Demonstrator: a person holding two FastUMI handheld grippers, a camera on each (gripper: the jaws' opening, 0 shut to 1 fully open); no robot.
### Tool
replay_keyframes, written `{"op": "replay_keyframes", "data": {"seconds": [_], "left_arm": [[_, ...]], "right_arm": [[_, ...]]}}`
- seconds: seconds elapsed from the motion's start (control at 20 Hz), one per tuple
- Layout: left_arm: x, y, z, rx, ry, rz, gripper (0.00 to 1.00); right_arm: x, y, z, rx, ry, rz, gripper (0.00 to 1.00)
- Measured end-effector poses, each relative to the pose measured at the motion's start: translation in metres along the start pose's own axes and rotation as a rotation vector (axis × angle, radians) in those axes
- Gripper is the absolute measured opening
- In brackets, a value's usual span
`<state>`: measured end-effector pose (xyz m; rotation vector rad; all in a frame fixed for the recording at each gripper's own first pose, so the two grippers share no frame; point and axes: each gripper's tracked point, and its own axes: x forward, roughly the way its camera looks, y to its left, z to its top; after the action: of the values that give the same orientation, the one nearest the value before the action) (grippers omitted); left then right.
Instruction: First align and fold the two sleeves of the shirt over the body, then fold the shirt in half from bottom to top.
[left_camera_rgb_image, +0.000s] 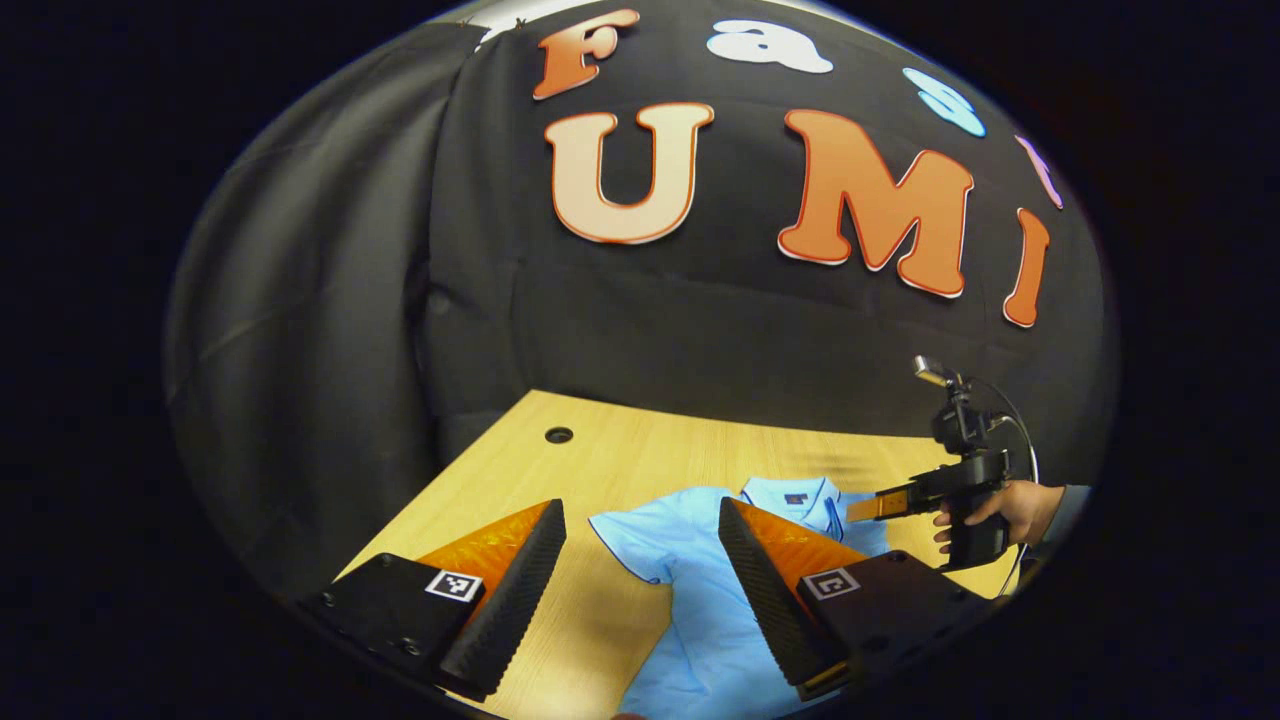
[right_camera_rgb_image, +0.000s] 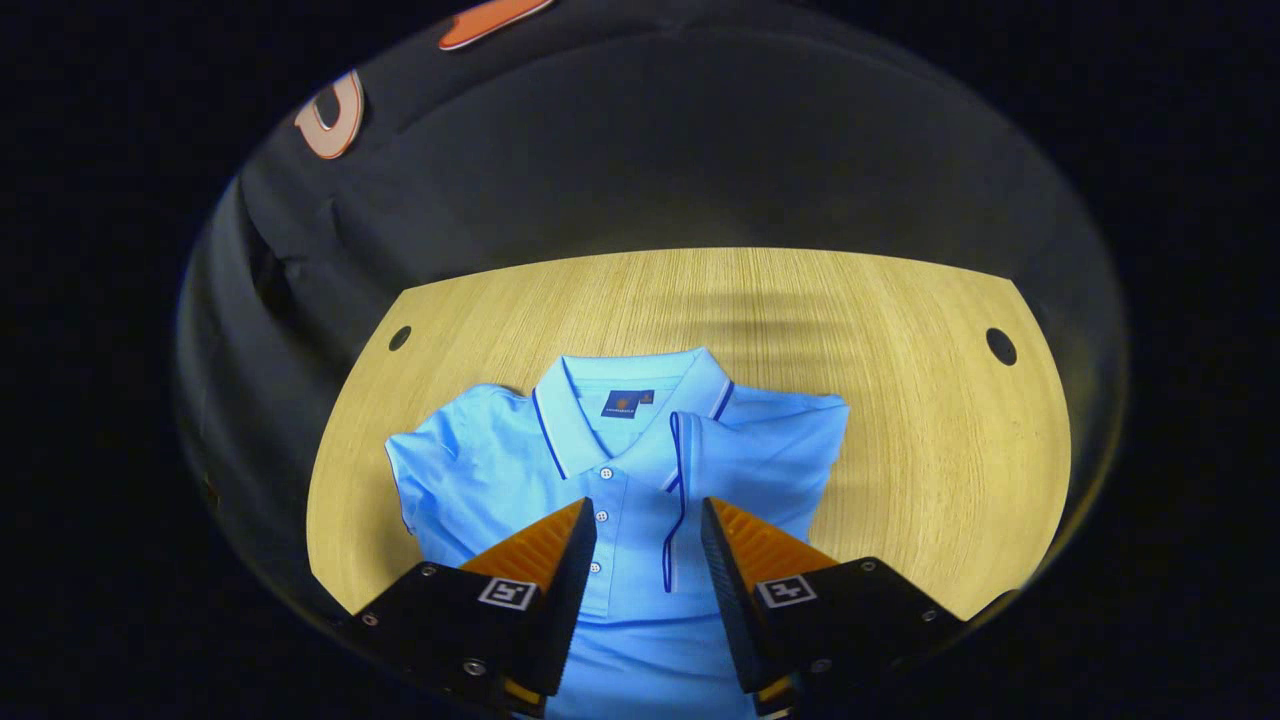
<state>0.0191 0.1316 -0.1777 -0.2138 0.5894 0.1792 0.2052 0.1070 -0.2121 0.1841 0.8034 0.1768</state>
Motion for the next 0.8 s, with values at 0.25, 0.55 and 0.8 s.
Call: {"op": "replay_keyframes", "data": {"seconds": [0.25, 0.55, 0.8], "left_arm": [[0.045, 0.016, -0.036, -0.013, 0.223, -0.046, 0.99], [0.098, 0.012, -0.07, -0.014, 0.401, -0.104, 0.98], [0.144, 0.007, -0.096, -0.002, 0.498, -0.124, 0.98]], "right_arm": [[-0.036, -0.021, -0.003, 0.032, -0.073, -0.063, 0.87], [-0.084, -0.052, -0.024, 0.136, -0.145, -0.143, 0.97], [-0.119, -0.076, -0.06, 0.225, -0.183, -0.223, 0.98]]}}
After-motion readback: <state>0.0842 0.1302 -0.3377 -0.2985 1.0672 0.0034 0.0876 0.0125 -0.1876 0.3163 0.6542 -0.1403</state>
